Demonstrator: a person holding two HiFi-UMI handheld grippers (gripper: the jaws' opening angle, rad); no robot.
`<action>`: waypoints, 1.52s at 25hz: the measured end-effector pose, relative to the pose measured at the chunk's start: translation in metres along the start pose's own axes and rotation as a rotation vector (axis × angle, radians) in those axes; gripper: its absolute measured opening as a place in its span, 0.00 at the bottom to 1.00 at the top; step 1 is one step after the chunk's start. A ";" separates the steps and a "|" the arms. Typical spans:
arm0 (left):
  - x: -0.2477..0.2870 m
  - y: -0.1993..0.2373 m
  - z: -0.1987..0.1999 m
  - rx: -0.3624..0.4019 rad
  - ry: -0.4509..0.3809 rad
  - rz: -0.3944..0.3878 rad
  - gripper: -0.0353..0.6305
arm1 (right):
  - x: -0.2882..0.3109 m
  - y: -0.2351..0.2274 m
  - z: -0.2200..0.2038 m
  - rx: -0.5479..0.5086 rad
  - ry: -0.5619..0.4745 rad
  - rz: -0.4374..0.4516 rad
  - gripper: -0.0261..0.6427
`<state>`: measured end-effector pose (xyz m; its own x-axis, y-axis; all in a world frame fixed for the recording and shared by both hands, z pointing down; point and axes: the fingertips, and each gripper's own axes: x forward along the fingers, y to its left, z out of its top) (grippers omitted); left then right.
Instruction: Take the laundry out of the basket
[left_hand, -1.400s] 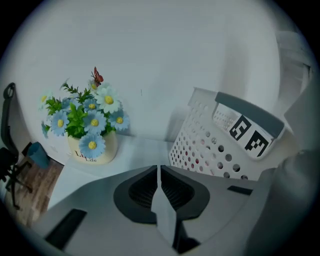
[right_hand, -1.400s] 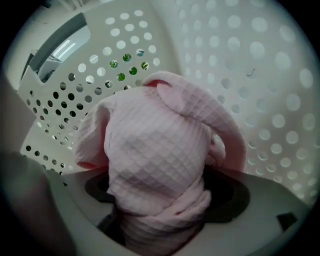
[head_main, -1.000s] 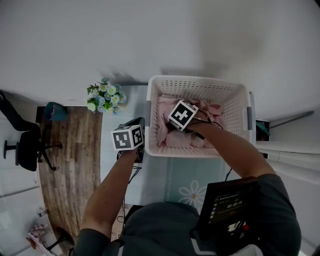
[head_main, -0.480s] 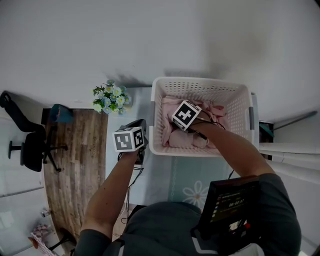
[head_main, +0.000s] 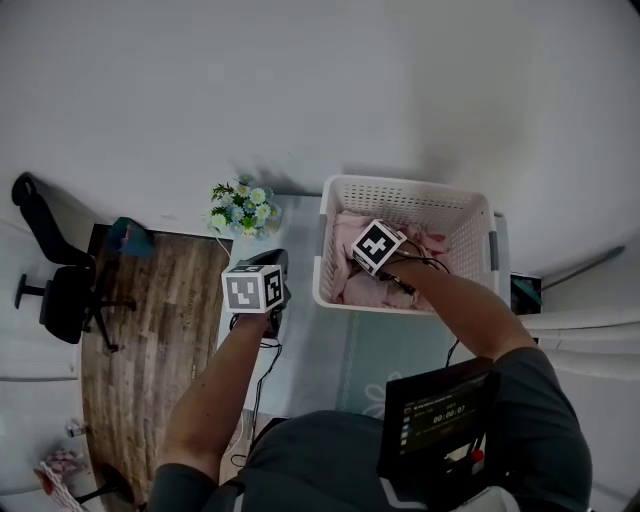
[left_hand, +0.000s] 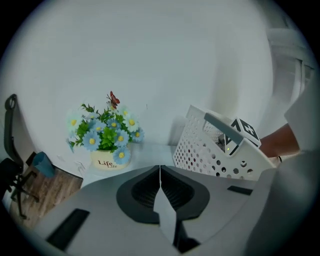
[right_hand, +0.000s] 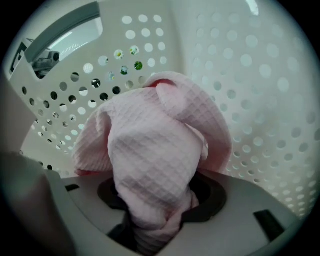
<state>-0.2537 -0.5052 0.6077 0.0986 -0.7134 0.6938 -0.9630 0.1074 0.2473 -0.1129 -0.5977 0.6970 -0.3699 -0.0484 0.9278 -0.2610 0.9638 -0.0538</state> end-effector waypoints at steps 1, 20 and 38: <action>-0.006 -0.001 0.005 0.012 -0.012 -0.001 0.07 | -0.005 -0.001 0.002 0.001 -0.015 -0.004 0.44; -0.145 -0.039 0.069 0.202 -0.399 0.017 0.07 | -0.214 -0.001 0.065 0.245 -0.546 -0.195 0.44; -0.270 -0.060 0.078 0.204 -0.619 -0.080 0.07 | -0.405 0.101 0.114 0.214 -0.955 -0.272 0.44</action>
<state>-0.2426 -0.3734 0.3528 0.0682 -0.9869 0.1459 -0.9929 -0.0529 0.1066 -0.0913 -0.5104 0.2735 -0.8073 -0.5388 0.2407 -0.5624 0.8260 -0.0370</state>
